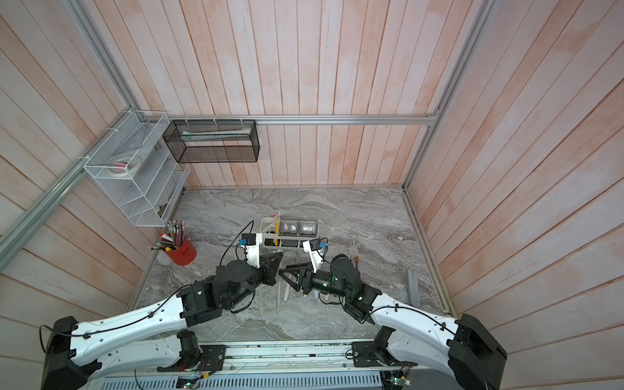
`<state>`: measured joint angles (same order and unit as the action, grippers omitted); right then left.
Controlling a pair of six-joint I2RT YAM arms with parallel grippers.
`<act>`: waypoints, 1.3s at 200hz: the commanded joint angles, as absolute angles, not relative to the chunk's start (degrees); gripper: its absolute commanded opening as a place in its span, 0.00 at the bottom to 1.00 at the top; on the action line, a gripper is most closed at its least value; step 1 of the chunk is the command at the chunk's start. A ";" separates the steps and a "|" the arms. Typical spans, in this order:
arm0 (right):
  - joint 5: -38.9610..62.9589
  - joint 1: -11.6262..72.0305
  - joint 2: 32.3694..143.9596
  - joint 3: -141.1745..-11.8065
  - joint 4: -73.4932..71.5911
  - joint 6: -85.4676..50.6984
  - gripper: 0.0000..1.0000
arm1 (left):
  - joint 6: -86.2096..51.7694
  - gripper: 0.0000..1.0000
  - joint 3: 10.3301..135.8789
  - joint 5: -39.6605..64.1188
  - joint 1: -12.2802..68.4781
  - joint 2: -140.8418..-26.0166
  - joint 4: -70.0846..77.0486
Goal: Place the toothbrush into the toothbrush holder
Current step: Pick up the toothbrush from the center of the board.
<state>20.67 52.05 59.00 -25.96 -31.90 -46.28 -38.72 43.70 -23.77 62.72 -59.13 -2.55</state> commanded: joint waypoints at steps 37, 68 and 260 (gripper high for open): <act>20.30 51.51 60.20 -25.75 -33.79 -46.32 0.42 | -39.11 0.00 45.93 -21.67 64.38 -59.68 0.12; 19.95 51.06 60.13 -25.42 -33.74 -46.75 0.38 | -39.37 0.00 46.04 -20.58 64.68 -59.89 0.83; 18.88 50.82 59.77 -28.48 -27.31 -45.72 0.00 | -36.85 0.29 49.51 -23.56 65.04 -61.51 -3.93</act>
<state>20.88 51.29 60.07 -26.79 -31.20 -46.26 -38.17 46.54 -21.71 64.69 -62.26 -3.05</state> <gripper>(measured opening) 0.089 0.159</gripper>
